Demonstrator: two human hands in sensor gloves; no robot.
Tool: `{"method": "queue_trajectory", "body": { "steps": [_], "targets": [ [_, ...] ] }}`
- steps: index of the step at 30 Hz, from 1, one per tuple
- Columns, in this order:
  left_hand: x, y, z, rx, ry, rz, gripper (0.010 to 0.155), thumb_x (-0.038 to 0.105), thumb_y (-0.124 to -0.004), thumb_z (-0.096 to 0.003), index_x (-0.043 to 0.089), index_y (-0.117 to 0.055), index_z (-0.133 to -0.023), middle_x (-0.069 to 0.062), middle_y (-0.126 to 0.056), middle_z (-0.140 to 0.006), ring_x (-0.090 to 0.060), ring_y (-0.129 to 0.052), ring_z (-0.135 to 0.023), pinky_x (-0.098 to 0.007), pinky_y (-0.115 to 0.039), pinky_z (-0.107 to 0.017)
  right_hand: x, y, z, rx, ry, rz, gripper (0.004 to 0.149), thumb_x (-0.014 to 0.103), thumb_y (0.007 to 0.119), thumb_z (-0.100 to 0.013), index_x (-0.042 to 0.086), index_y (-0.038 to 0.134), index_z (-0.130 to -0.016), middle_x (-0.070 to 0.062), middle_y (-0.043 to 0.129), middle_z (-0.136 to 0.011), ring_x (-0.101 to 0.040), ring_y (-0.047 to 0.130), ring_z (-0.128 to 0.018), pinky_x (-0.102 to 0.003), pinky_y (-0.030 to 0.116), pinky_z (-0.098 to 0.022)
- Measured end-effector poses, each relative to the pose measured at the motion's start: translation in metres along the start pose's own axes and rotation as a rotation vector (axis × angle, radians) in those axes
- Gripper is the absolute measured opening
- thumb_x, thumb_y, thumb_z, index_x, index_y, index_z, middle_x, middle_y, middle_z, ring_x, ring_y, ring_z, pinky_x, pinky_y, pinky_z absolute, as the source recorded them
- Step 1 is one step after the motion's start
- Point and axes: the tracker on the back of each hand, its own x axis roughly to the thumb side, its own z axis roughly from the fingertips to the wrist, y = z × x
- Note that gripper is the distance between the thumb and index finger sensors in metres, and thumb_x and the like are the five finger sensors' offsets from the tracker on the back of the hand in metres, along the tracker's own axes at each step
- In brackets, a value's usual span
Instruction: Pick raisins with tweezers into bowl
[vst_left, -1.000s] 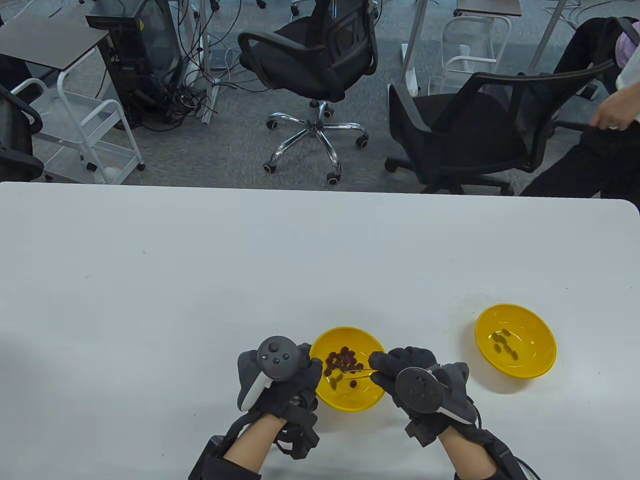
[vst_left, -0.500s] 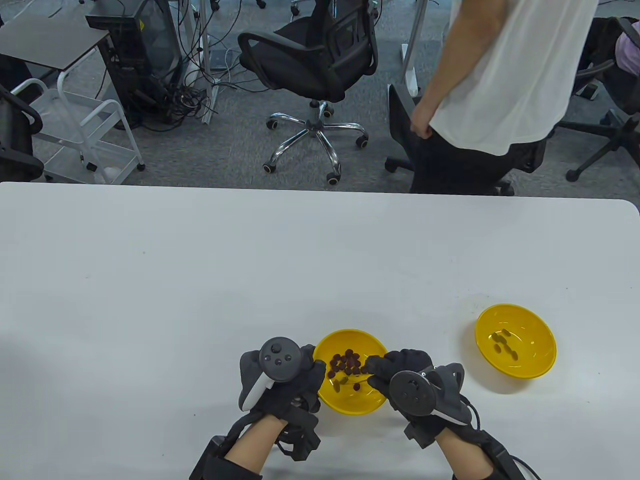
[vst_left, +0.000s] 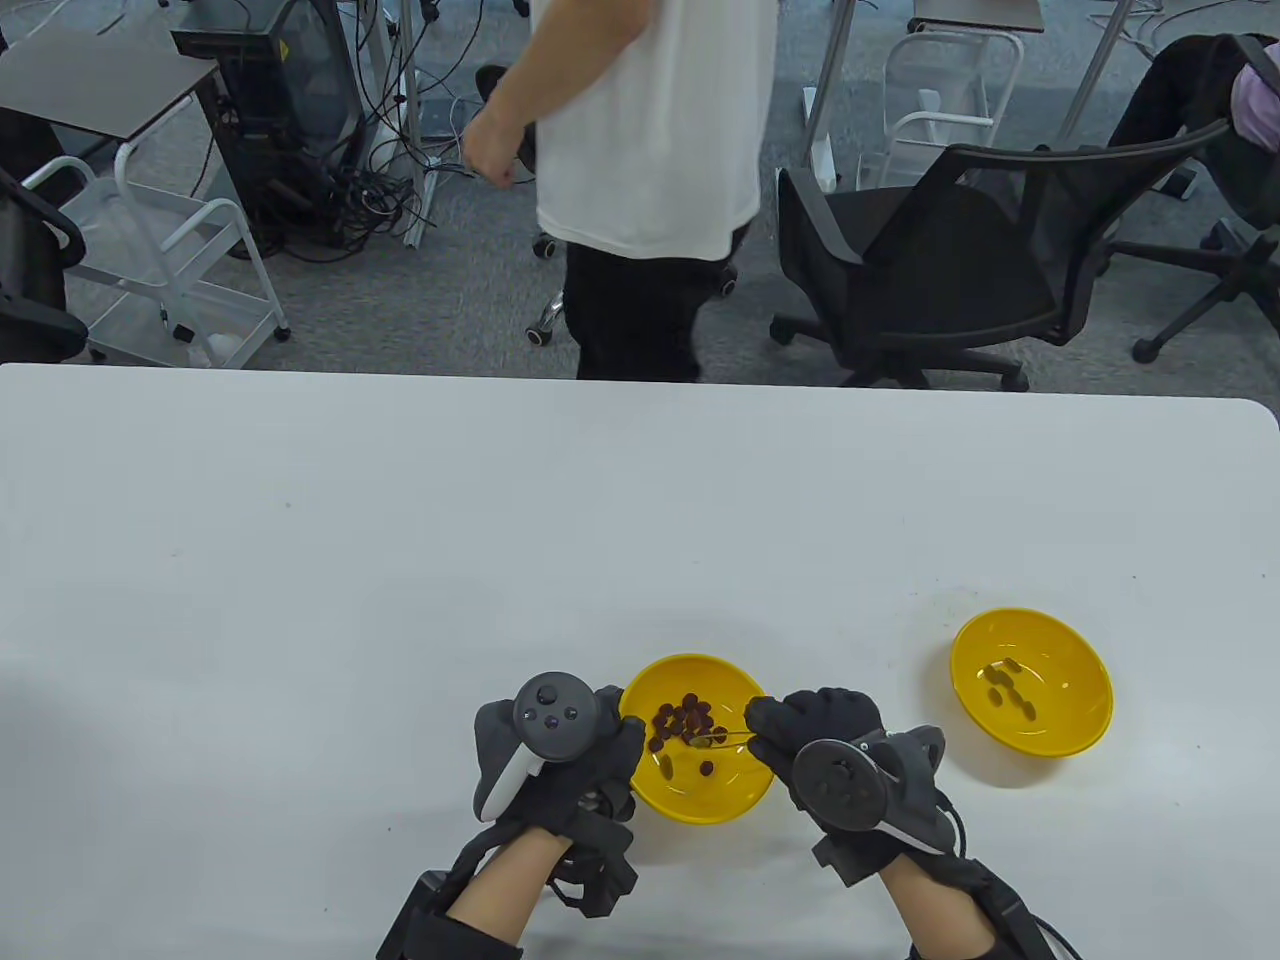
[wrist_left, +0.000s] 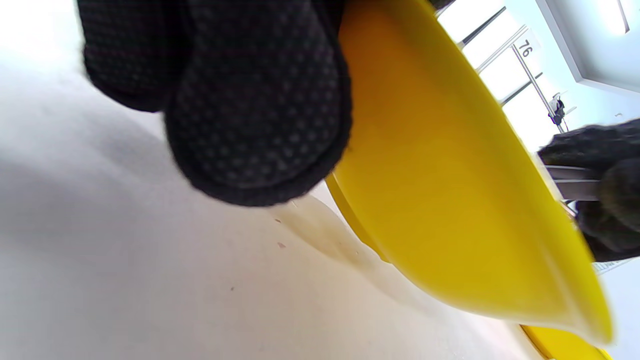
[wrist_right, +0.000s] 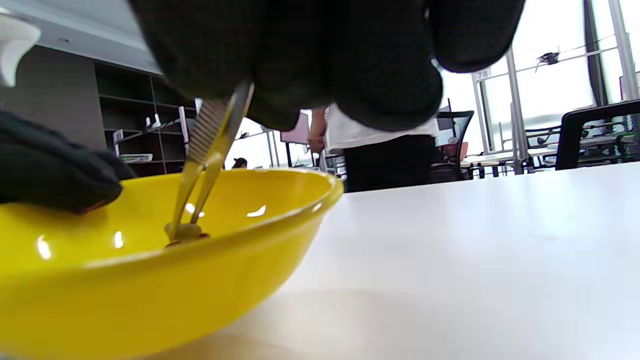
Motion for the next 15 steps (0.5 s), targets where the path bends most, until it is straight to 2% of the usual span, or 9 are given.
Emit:
{"method": "queue_trajectory", "body": {
  "steps": [6,11,15],
  "targets": [
    [-0.002,0.002,0.0,0.014,0.014,0.0,0.055,0.031,-0.058,-0.0567,-0.007,-0.055,-0.097,-0.014,-0.103,-0.052,-0.009,-0.109,-0.022,-0.043,-0.088,-0.04,-0.027,-0.024,0.001,-0.099,0.122,-0.06,0.042,0.033,0.082,-0.04,0.014,0.095,-0.075,-0.001,0.091,-0.059,-0.019,0.097,-0.045,-0.055,0.071,-0.057],
    [-0.003,0.004,0.0,0.022,0.024,0.003,0.055,0.031,-0.058,-0.0566,-0.007,-0.055,-0.096,-0.014,-0.103,-0.052,-0.009,-0.109,-0.022,-0.043,-0.088,-0.04,-0.069,-0.045,0.007,-0.196,0.314,-0.084,0.042,0.032,0.082,-0.04,0.013,0.095,-0.075,-0.002,0.091,-0.06,-0.02,0.096,-0.045,-0.055,0.07,-0.057],
    [-0.004,0.005,0.0,0.023,0.026,0.003,0.055,0.031,-0.058,-0.0566,-0.007,-0.055,-0.096,-0.014,-0.103,-0.052,-0.009,-0.109,-0.022,-0.043,-0.088,-0.04,-0.101,-0.055,0.016,-0.248,0.471,-0.016,0.042,0.032,0.082,-0.041,0.013,0.095,-0.076,-0.002,0.091,-0.06,-0.02,0.096,-0.045,-0.055,0.07,-0.057]
  ]
}}
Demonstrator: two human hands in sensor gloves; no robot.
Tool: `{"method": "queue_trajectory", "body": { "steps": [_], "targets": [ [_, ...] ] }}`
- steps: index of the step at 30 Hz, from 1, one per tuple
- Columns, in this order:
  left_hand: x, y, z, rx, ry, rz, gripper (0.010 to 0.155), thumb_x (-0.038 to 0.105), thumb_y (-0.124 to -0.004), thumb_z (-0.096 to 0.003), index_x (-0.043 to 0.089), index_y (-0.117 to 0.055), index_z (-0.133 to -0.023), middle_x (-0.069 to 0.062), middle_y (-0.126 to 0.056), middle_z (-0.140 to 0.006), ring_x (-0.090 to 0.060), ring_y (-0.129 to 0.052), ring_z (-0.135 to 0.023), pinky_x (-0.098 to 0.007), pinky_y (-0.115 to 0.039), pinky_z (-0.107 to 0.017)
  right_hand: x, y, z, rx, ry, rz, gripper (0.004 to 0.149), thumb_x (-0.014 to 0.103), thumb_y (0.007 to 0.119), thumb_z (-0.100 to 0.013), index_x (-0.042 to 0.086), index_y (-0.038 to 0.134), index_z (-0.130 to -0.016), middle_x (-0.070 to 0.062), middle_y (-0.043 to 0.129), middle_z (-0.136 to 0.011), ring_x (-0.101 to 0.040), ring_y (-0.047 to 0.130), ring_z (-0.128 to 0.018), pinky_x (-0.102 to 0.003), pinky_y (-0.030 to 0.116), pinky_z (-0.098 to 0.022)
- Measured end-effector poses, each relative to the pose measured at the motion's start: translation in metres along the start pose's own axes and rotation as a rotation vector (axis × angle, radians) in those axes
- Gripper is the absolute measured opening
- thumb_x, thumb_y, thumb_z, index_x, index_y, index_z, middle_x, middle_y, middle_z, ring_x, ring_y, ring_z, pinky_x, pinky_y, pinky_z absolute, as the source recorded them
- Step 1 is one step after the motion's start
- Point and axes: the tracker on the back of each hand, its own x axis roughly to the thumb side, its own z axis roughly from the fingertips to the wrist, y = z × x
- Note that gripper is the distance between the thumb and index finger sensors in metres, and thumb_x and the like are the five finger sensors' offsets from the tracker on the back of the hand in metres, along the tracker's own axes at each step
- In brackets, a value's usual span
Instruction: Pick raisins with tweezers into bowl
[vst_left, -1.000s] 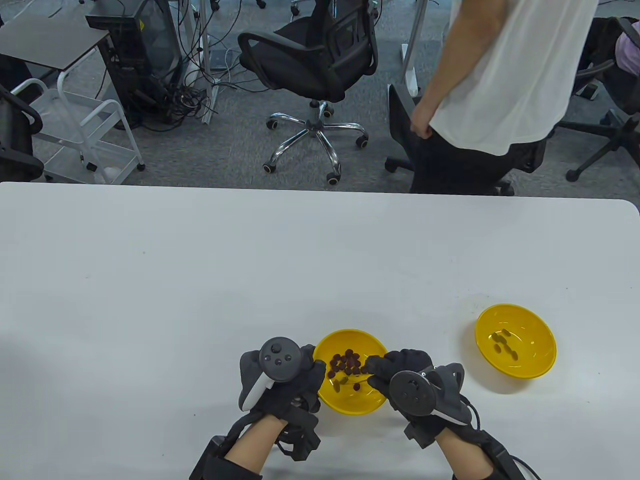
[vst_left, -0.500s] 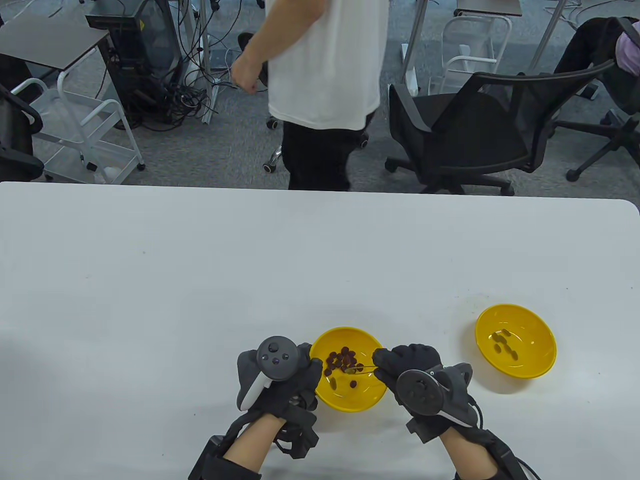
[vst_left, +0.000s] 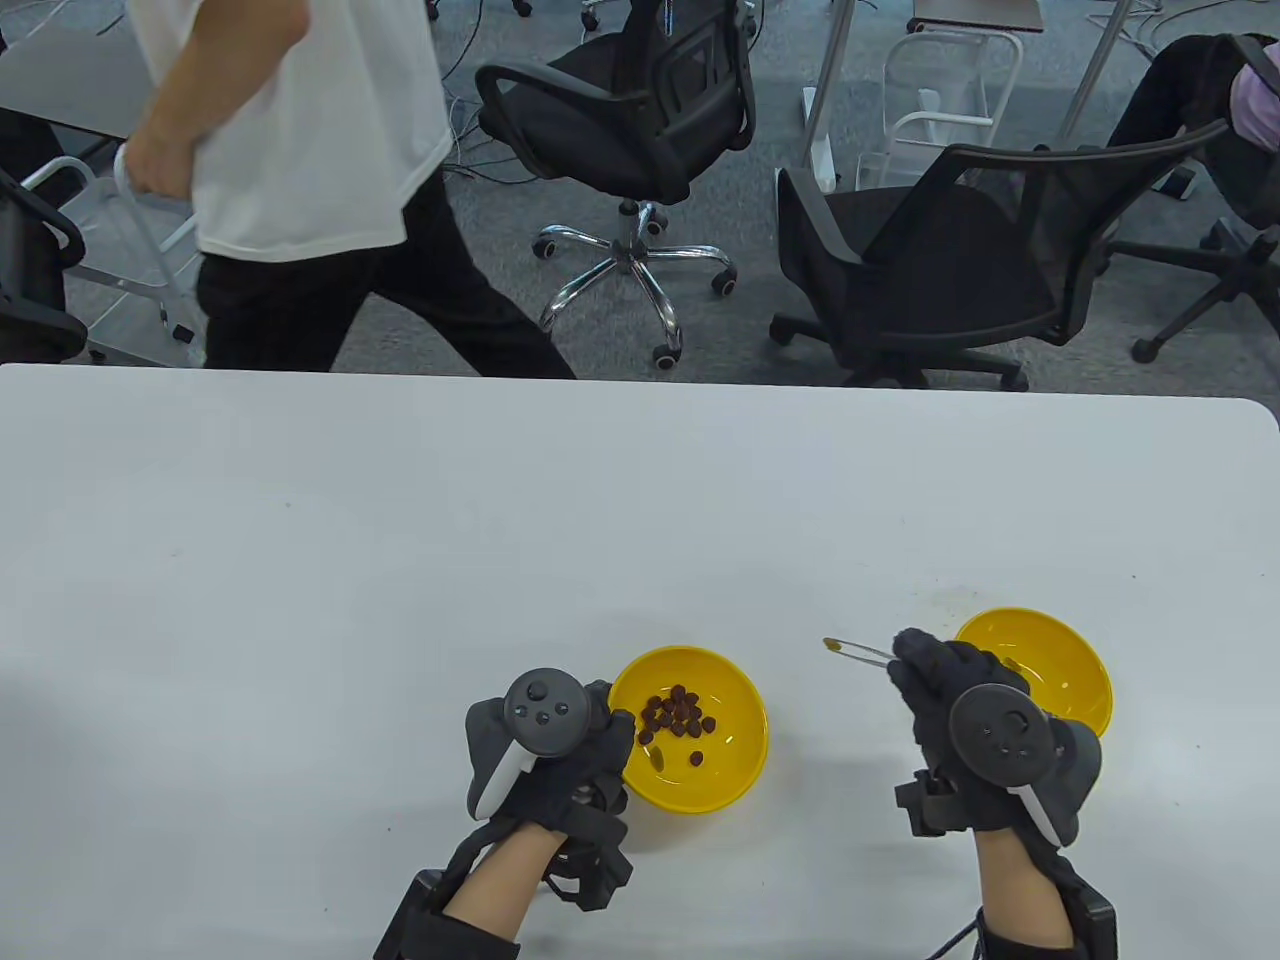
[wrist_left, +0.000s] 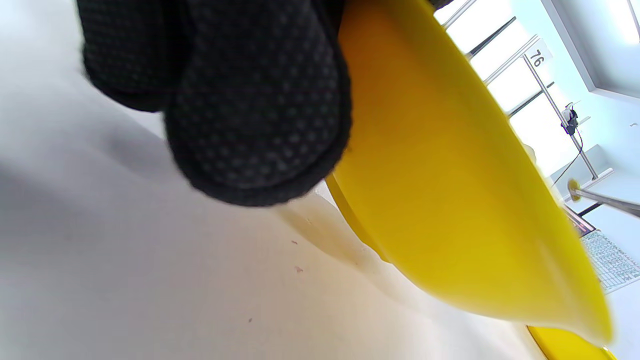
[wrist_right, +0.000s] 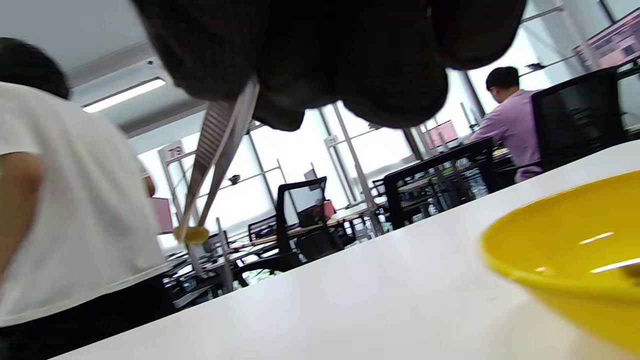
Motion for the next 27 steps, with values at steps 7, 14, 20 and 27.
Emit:
{"method": "queue_trajectory", "body": {
  "steps": [7,14,20,27],
  "targets": [
    [0.0,0.0,0.0,-0.003,0.001,-0.004,0.055,0.031,-0.058,-0.0566,-0.007,-0.055,-0.096,-0.014,-0.103,-0.052,-0.009,-0.109,-0.022,-0.044,-0.088,-0.04,-0.044,-0.006,-0.007,-0.05,0.24,0.144,0.042,0.032,0.082,-0.041,0.012,0.095,-0.076,-0.003,0.091,-0.06,-0.02,0.096,-0.045,-0.055,0.07,-0.057],
    [-0.001,0.0,0.0,-0.005,0.004,-0.006,0.055,0.031,-0.058,-0.0566,-0.007,-0.055,-0.096,-0.015,-0.103,-0.053,-0.01,-0.109,-0.022,-0.044,-0.088,-0.04,-0.065,0.003,-0.01,-0.015,0.374,0.27,0.042,0.031,0.082,-0.041,0.011,0.095,-0.076,-0.003,0.091,-0.06,-0.02,0.096,-0.044,-0.055,0.07,-0.056],
    [0.0,0.0,-0.001,-0.009,0.005,-0.006,0.055,0.031,-0.058,-0.0566,-0.007,-0.055,-0.096,-0.014,-0.103,-0.052,-0.01,-0.109,-0.022,-0.044,-0.088,-0.04,-0.066,0.008,-0.011,0.017,0.382,0.319,0.042,0.032,0.082,-0.042,0.011,0.094,-0.077,-0.003,0.091,-0.06,-0.02,0.096,-0.045,-0.055,0.07,-0.057],
    [0.0,-0.001,-0.001,-0.009,0.005,-0.007,0.055,0.031,-0.058,-0.0567,-0.007,-0.055,-0.097,-0.014,-0.103,-0.053,-0.009,-0.109,-0.022,-0.044,-0.088,-0.04,-0.047,-0.003,-0.009,-0.039,0.303,0.27,0.043,0.032,0.082,-0.042,0.011,0.094,-0.077,-0.003,0.091,-0.06,-0.02,0.096,-0.044,-0.055,0.07,-0.056]
  ]
}}
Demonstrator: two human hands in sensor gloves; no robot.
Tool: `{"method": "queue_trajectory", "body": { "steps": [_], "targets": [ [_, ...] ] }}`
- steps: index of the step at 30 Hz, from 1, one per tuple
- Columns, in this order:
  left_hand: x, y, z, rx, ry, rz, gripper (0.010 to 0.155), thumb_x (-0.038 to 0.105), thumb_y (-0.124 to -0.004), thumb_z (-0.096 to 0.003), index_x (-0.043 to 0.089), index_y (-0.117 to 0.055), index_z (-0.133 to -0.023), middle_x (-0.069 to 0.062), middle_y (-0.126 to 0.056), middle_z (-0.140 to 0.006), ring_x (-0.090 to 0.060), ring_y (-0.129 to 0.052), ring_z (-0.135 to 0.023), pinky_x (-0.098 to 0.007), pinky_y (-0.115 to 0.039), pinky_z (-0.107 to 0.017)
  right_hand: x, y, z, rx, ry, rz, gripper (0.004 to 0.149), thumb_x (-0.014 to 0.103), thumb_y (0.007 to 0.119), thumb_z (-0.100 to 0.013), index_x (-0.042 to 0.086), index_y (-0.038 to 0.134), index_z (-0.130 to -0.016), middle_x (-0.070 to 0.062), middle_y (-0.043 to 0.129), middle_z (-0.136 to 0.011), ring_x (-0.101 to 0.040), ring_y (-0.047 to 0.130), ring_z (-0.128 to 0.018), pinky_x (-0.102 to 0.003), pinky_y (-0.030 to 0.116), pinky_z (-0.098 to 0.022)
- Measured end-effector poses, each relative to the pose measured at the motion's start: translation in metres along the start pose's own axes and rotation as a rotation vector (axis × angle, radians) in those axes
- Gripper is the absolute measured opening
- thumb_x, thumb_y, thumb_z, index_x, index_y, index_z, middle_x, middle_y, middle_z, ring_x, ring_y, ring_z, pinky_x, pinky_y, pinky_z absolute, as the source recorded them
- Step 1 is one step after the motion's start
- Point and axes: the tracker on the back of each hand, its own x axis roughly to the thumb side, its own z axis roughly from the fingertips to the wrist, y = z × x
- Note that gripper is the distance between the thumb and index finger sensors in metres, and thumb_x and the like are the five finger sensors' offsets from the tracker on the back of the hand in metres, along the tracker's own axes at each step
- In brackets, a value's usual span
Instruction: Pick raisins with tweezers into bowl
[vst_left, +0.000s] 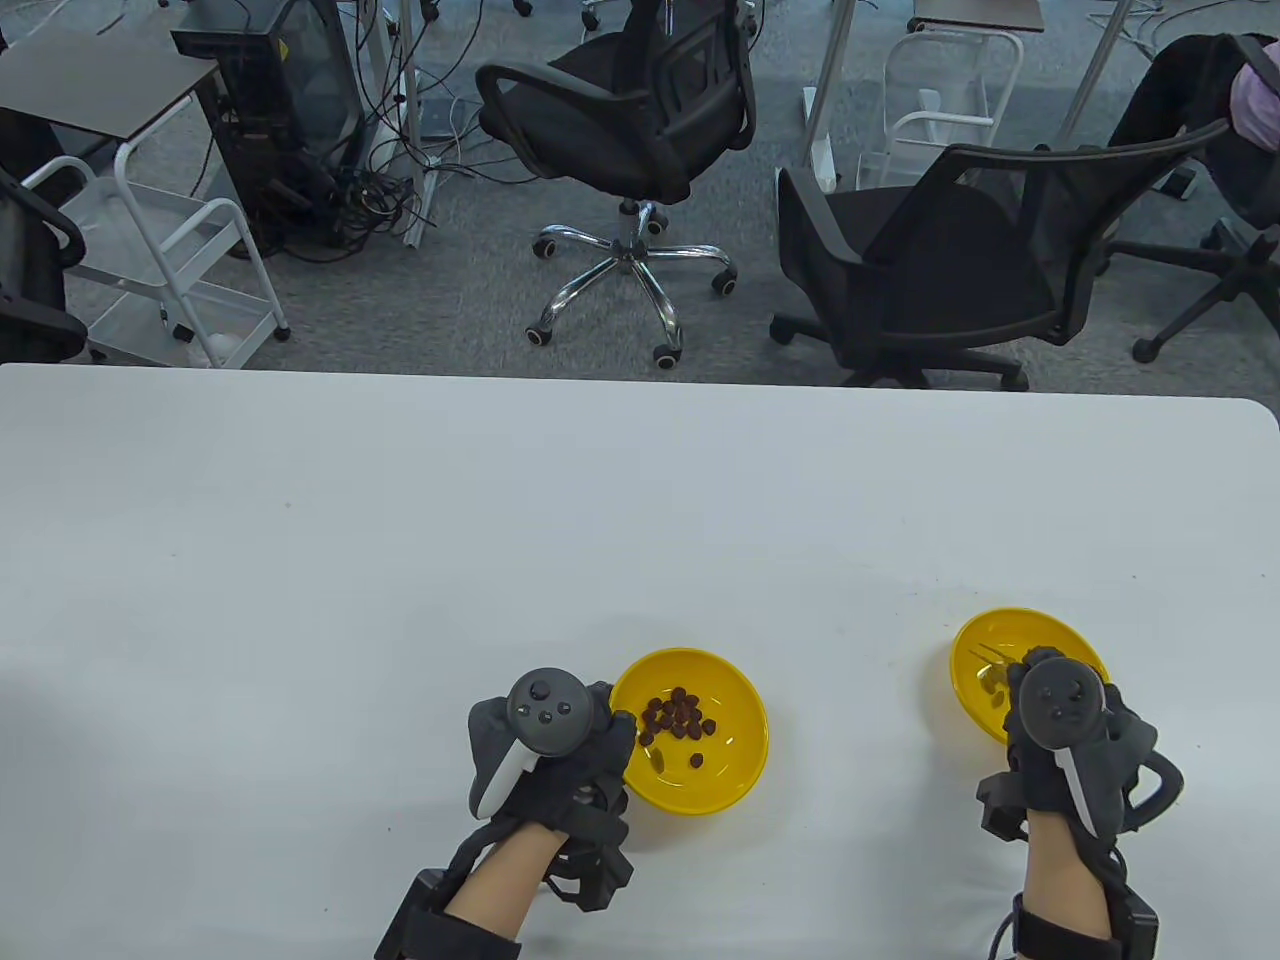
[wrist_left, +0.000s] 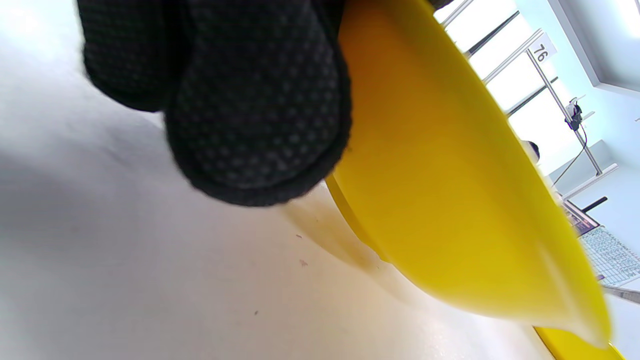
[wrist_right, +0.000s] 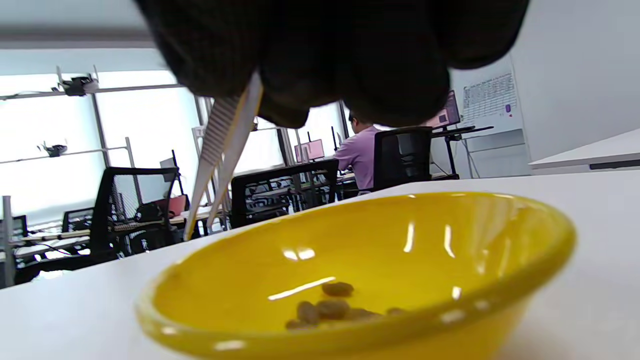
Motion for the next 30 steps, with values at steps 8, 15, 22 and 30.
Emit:
{"method": "queue_trajectory", "body": {
  "steps": [8,15,22,30],
  "targets": [
    [0.0,0.0,0.0,0.005,0.002,-0.002,0.055,0.031,-0.058,-0.0567,-0.007,-0.054,-0.097,-0.014,-0.103,-0.053,-0.009,-0.109,-0.022,-0.043,-0.088,-0.04,0.051,-0.009,0.027,0.154,-0.214,-0.297,0.043,0.032,0.082,-0.042,0.011,0.094,-0.077,-0.003,0.091,-0.06,-0.02,0.097,-0.044,-0.055,0.071,-0.055],
    [0.0,-0.001,0.001,0.006,-0.002,-0.002,0.055,0.031,-0.058,-0.0567,-0.007,-0.054,-0.097,-0.014,-0.103,-0.053,-0.009,-0.109,-0.023,-0.043,-0.088,-0.04,0.108,0.002,0.074,0.331,-0.462,-0.369,0.043,0.033,0.083,-0.041,0.01,0.095,-0.076,-0.003,0.093,-0.058,-0.02,0.098,-0.041,-0.055,0.072,-0.053],
    [0.001,-0.002,0.001,0.011,-0.001,-0.005,0.055,0.031,-0.058,-0.0567,-0.007,-0.054,-0.097,-0.014,-0.103,-0.053,-0.01,-0.109,-0.022,-0.043,-0.088,-0.04,0.14,0.014,0.116,0.374,-0.638,-0.263,0.044,0.034,0.082,-0.041,0.009,0.097,-0.075,-0.002,0.097,-0.056,-0.018,0.101,-0.037,-0.053,0.076,-0.05],
    [0.002,-0.004,0.001,0.011,0.001,-0.007,0.055,0.031,-0.058,-0.0568,-0.007,-0.054,-0.097,-0.014,-0.103,-0.053,-0.009,-0.109,-0.022,-0.043,-0.088,-0.04,0.145,0.019,0.125,0.377,-0.662,-0.23,0.045,0.034,0.083,-0.041,0.008,0.097,-0.075,-0.002,0.099,-0.055,-0.018,0.103,-0.035,-0.052,0.078,-0.048]
  ]
}}
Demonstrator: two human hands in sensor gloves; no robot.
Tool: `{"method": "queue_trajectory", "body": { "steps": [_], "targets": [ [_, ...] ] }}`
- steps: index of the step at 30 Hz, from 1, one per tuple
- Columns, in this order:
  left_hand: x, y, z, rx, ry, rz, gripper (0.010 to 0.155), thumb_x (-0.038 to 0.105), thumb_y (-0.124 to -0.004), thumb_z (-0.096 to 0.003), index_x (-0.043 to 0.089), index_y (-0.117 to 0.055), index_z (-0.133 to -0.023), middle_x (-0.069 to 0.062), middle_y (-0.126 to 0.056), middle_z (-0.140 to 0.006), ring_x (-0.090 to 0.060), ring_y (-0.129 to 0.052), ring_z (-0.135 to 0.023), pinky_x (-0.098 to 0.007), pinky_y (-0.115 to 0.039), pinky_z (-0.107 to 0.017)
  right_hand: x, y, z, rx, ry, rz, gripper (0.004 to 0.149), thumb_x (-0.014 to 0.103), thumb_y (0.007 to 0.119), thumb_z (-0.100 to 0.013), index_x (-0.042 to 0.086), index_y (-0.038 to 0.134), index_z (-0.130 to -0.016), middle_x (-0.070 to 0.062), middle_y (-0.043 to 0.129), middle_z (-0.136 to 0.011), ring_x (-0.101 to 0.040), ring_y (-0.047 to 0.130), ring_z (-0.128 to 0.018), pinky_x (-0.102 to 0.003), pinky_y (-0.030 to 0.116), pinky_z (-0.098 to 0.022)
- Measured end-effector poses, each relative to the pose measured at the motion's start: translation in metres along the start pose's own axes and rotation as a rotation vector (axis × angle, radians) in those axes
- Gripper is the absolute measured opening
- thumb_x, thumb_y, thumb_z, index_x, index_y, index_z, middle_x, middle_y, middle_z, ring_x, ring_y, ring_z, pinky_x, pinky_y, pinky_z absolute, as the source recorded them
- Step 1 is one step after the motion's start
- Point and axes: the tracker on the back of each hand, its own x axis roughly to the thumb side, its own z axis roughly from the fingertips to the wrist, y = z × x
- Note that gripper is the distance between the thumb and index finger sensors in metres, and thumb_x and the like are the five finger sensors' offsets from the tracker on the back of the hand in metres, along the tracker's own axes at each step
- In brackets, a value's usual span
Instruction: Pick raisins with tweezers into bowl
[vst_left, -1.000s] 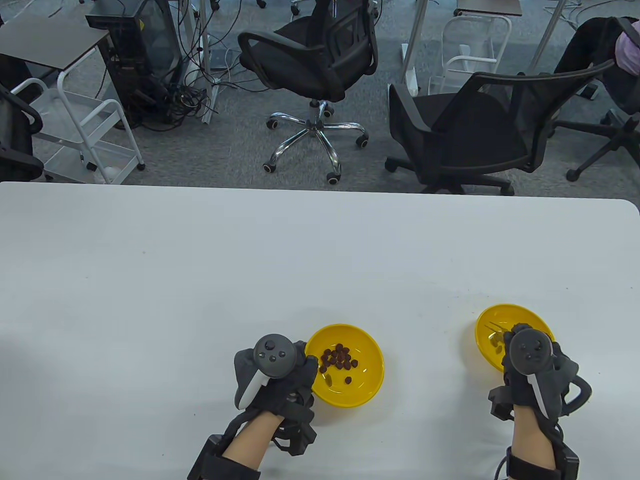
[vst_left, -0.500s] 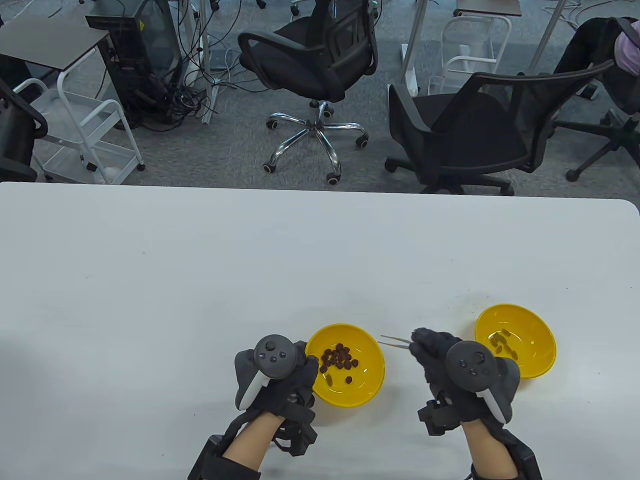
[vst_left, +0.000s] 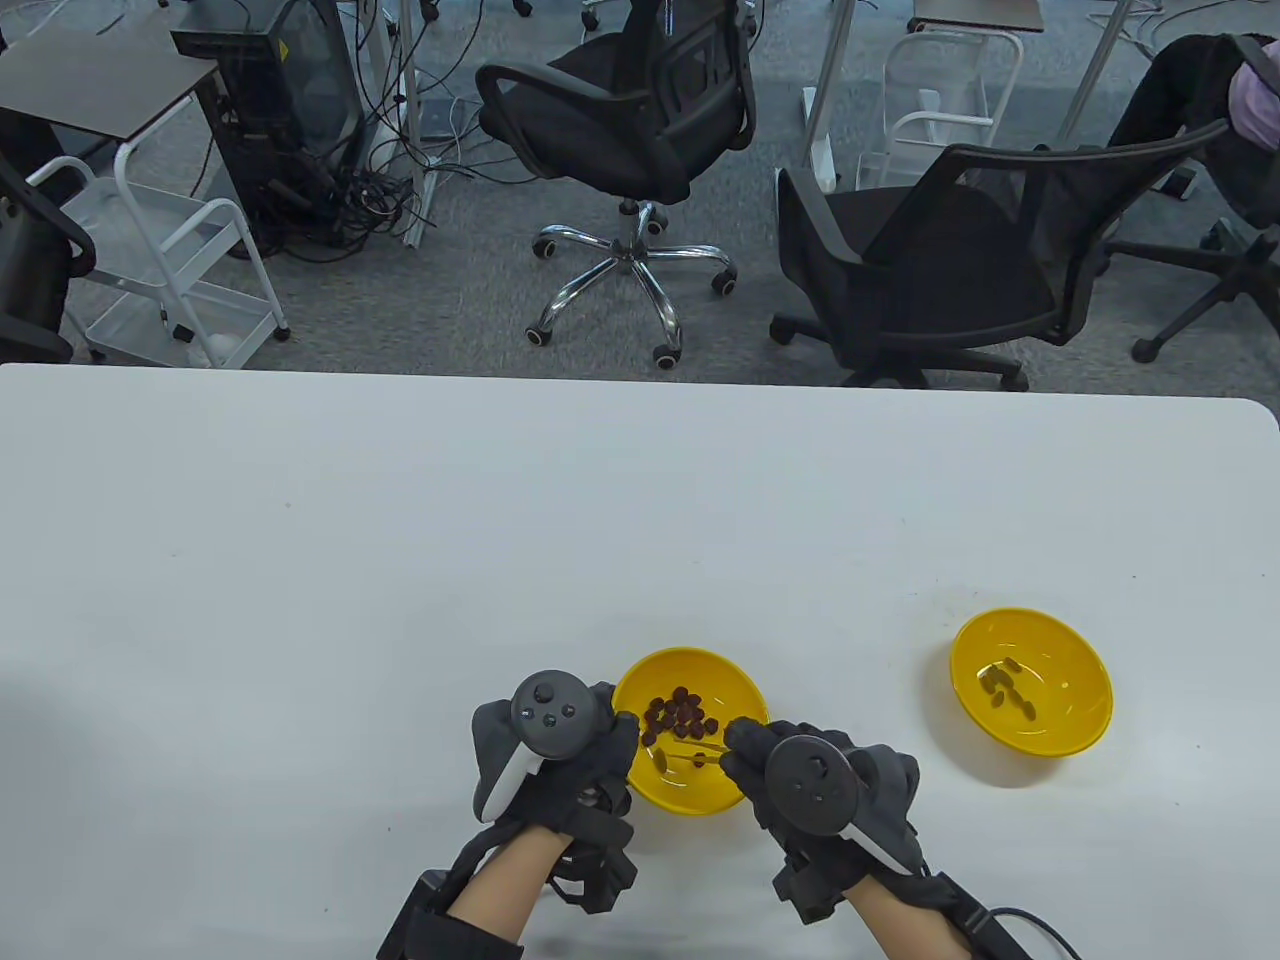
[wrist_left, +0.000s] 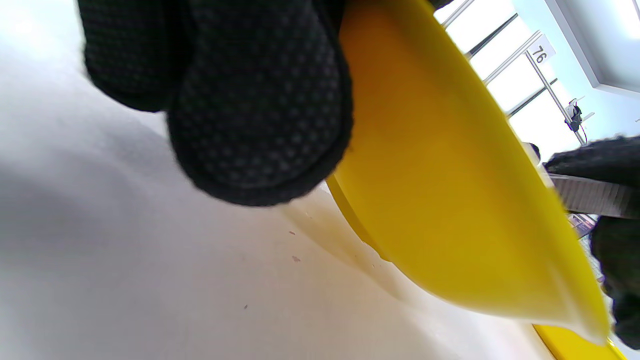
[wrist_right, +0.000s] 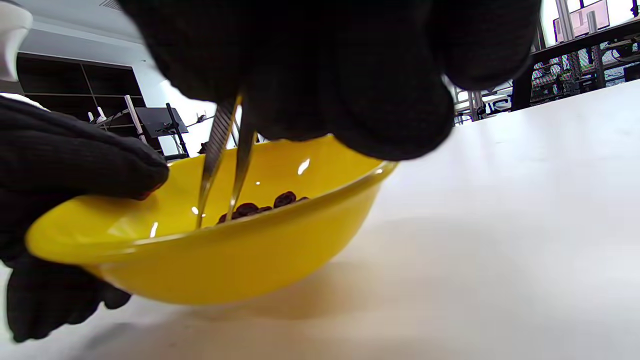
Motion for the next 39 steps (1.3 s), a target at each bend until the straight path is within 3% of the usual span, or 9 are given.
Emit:
{"method": "queue_trajectory", "body": {
  "steps": [12,21,39],
  "targets": [
    [0.001,-0.001,-0.001,0.005,0.0,-0.002,0.055,0.031,-0.058,-0.0568,-0.007,-0.054,-0.097,-0.014,-0.102,-0.053,-0.009,-0.109,-0.023,-0.043,-0.088,-0.04,0.006,0.007,0.001,0.038,-0.009,0.034,0.045,0.034,0.084,-0.04,0.008,0.098,-0.074,-0.003,0.1,-0.054,-0.018,0.104,-0.034,-0.052,0.078,-0.047],
    [0.001,-0.001,-0.001,0.009,-0.001,-0.005,0.055,0.031,-0.058,-0.0568,-0.007,-0.054,-0.097,-0.014,-0.102,-0.053,-0.009,-0.109,-0.023,-0.043,-0.088,-0.041,0.015,0.01,0.003,0.093,-0.045,0.198,0.046,0.035,0.086,-0.04,0.008,0.096,-0.076,-0.004,0.099,-0.054,-0.02,0.102,-0.037,-0.053,0.076,-0.05],
    [-0.001,0.0,-0.001,0.006,0.0,0.012,0.055,0.031,-0.058,-0.0568,-0.007,-0.054,-0.097,-0.014,-0.102,-0.053,-0.009,-0.109,-0.023,-0.043,-0.088,-0.041,0.02,0.009,0.006,-0.052,-0.141,0.233,0.043,0.033,0.083,-0.04,0.01,0.095,-0.075,-0.003,0.094,-0.056,-0.018,0.098,-0.04,-0.053,0.073,-0.054]
  ]
}}
